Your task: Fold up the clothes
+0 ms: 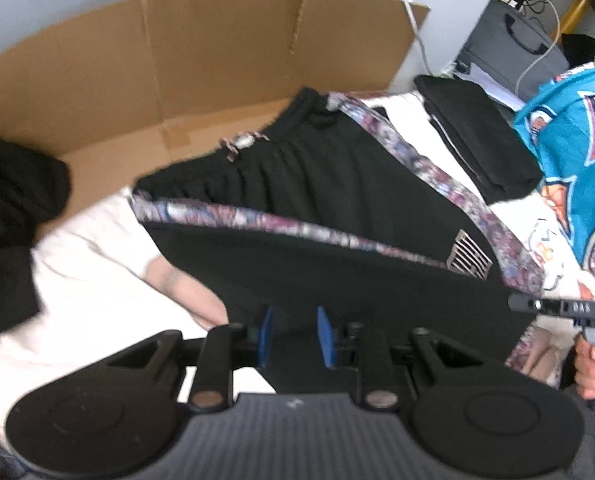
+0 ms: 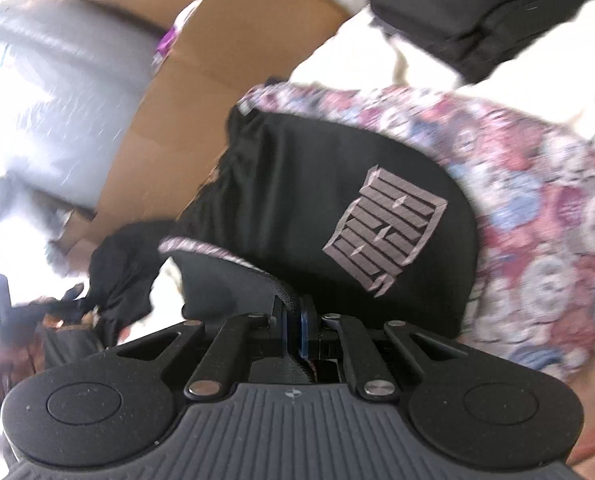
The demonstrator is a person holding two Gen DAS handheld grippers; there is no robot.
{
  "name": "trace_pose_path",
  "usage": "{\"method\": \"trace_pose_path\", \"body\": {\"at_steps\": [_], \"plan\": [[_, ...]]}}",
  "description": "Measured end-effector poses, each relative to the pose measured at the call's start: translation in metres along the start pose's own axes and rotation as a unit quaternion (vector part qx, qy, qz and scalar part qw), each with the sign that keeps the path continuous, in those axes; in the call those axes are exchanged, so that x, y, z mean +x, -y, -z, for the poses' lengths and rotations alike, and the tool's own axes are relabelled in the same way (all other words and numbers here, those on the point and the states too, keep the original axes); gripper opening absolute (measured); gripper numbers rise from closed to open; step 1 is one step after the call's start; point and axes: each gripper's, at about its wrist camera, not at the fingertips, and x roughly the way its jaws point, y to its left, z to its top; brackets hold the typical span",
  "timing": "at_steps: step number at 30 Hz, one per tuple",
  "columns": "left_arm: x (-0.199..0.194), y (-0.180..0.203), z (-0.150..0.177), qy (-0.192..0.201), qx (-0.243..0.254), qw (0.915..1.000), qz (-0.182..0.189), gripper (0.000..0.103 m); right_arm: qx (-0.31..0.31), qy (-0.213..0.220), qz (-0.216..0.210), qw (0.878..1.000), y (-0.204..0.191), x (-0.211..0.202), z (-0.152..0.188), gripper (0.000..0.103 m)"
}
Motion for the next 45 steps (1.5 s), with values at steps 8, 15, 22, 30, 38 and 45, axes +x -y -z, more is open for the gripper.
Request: {"method": "trace_pose_path", "body": {"at_steps": [8,15,22,30,38,45], "plan": [[0.024,0.004,0.044,-0.002,-0.031,0.9991,0.029,0.026,0.028,0.03,0.055,0.998,0.028,-0.028,-0.003,0.004],[0.035,0.006,0.071,-0.006,-0.056,0.9975,0.043,0.026,0.012,0.032,0.097,0.995,0.037,-0.054,-0.003,0.004],[0.051,0.022,0.091,-0.021,-0.06,0.9953,0.073,0.026,-0.004,0.038,0.132,0.991,0.045,-0.075,-0.012,0.004],[0.078,0.045,0.12,-0.05,-0.076,0.9864,0.136,0.026,-0.015,0.052,0.186,0.981,0.052,-0.086,-0.02,0.004],[0.094,0.072,0.145,-0.069,-0.093,0.9714,0.208,0.027,-0.024,0.054,0.219,0.974,0.06,-0.082,-0.032,0.004],[0.112,0.089,0.162,-0.091,-0.105,0.9616,0.236,0.031,-0.01,0.053,0.226,0.973,0.065,-0.073,-0.023,0.004]]}}
